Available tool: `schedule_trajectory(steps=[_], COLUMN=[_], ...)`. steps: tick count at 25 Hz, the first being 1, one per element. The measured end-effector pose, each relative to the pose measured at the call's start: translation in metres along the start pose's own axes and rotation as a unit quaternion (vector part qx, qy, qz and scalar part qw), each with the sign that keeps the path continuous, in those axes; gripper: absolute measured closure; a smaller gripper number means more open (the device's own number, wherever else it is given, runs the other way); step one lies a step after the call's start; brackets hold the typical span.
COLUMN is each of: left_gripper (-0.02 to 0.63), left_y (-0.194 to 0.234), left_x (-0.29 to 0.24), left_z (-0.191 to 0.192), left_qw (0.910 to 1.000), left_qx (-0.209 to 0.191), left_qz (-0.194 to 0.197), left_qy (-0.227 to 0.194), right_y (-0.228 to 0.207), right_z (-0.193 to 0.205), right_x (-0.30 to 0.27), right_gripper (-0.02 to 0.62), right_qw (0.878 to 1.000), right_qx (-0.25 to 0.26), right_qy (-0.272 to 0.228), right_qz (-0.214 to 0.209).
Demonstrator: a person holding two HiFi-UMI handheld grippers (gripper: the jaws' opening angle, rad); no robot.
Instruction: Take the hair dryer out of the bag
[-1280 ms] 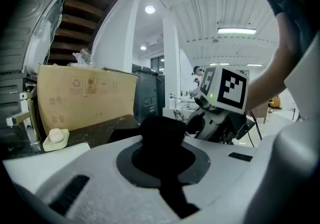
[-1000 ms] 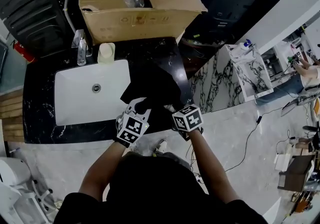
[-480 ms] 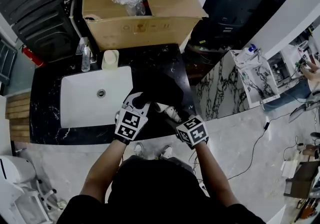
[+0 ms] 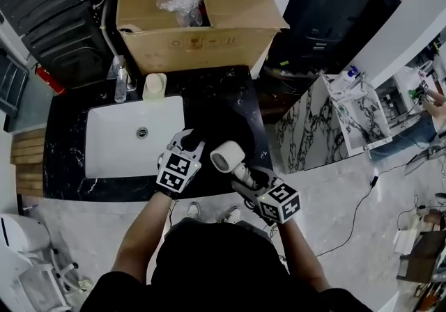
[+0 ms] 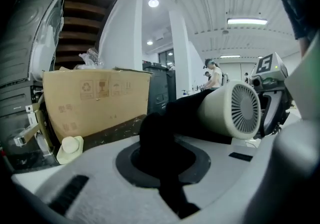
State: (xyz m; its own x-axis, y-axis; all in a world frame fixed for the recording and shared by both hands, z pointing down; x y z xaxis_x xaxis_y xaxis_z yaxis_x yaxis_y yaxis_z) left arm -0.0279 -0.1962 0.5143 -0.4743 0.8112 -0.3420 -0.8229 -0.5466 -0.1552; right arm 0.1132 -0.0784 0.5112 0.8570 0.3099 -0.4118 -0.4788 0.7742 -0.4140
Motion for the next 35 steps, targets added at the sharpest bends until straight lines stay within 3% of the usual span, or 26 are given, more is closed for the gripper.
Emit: schedule_trajectory(steps=[8,13,15,21,28,30,35], left_gripper=[0.574,0.574,0.574,0.574,0.574,0.574,0.574], left_y=[0.015,0.013,0.015,0.017,0.032,0.028,-0.01], left_x=[-0.015,-0.032,-0.035,-0.046,-0.055,-0.056,-0.044], left_z=[-0.011,-0.017,-0.022,-0.041,-0.049,-0.039,0.007], left_qw=[0.9995,0.9979,0.9978,0.9996,0.9994,0.9998,0.9935], left_qx=[0.031,0.03,0.021,0.004,0.002,-0.002,-0.032], left_qz=[-0.01,0.051,0.057,0.029,-0.031,-0.02,0.058], left_qy=[-0.005,0.026,0.028,0.004,-0.013,0.005,0.093], right_y=[0.023,0.029,0.033,0.043,0.066,0.07,0.061], right_z=[-0.002,0.006,0.007,0.013,0.014,0.013,0.003], right_x=[0.013,0.018,0.019,0.018,0.012,0.015,0.029], right_gripper=[0.365,0.367,0.367,0.367,0.367,0.367,0.367], right_qw=[0.998,0.996,0.995,0.99,0.979,0.978,0.983], right_qx=[-0.005,-0.001,0.003,0.024,0.069,0.072,0.043], right_qy=[-0.027,-0.029,-0.029,-0.015,0.014,0.007,-0.036], right_qz=[-0.057,-0.082,-0.095,-0.137,-0.189,-0.194,-0.176])
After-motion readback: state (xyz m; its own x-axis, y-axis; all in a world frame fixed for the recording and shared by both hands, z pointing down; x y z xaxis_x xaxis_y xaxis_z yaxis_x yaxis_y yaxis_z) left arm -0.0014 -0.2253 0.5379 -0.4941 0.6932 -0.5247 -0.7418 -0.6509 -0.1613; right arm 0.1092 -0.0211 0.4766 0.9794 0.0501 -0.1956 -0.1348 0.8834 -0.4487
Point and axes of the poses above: the fingertips, and each gripper's own axes: x backward along the fingers, y to its left, z out of its underside, the point moved 4 cm from there along x, backward along the fingers, and after that the axes turned 13 degrees about -z, right-handed, at the moved point
